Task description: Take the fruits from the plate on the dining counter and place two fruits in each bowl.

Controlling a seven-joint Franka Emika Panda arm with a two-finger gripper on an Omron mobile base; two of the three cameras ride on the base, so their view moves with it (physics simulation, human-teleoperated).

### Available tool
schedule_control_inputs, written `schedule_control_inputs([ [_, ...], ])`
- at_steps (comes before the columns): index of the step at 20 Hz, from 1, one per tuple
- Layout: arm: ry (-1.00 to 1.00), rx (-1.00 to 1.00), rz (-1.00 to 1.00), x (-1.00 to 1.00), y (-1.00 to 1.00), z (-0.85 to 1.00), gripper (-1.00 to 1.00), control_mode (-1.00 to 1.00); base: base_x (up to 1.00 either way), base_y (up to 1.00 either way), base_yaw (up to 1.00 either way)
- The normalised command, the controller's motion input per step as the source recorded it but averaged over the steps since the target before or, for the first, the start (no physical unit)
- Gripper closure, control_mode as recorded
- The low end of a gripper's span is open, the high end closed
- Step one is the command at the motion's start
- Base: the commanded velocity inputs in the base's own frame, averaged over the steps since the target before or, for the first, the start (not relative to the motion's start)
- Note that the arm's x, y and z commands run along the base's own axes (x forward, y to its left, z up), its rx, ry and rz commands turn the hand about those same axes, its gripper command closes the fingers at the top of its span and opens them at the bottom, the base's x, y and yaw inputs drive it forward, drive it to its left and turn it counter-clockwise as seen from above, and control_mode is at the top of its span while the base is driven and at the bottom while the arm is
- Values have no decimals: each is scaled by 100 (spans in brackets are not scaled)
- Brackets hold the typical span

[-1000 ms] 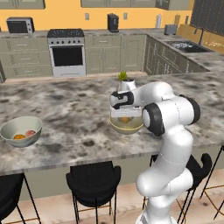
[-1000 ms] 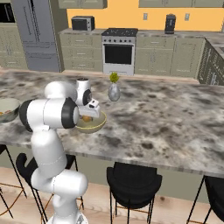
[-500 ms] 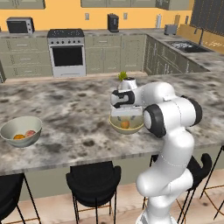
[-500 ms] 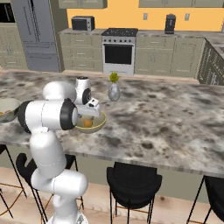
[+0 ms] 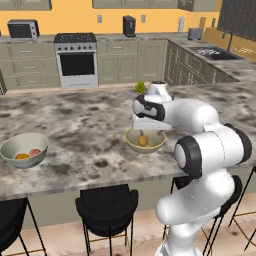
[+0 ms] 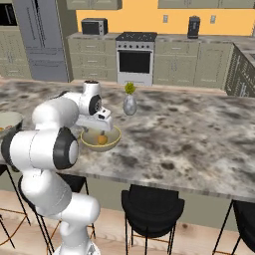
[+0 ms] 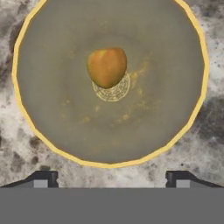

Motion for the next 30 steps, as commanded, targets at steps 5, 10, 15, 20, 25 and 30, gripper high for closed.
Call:
schedule_control_inputs([
  [5,0,0,4,-100,0,77,-100,-100,0,0,0],
  [10,-3,0,5,-100,0,55,-100,-100,0,0,0],
  [15,-10,1,1,-89,0,11,-100,-100,0,0,0],
  [20,0,0,0,0,0,0,-100,-100,0,0,0],
  [25,0,0,1,-15,0,0,-100,-100,0,0,0],
  [30,0,0,1,-7,0,0,-100,100,-41,19,10],
])
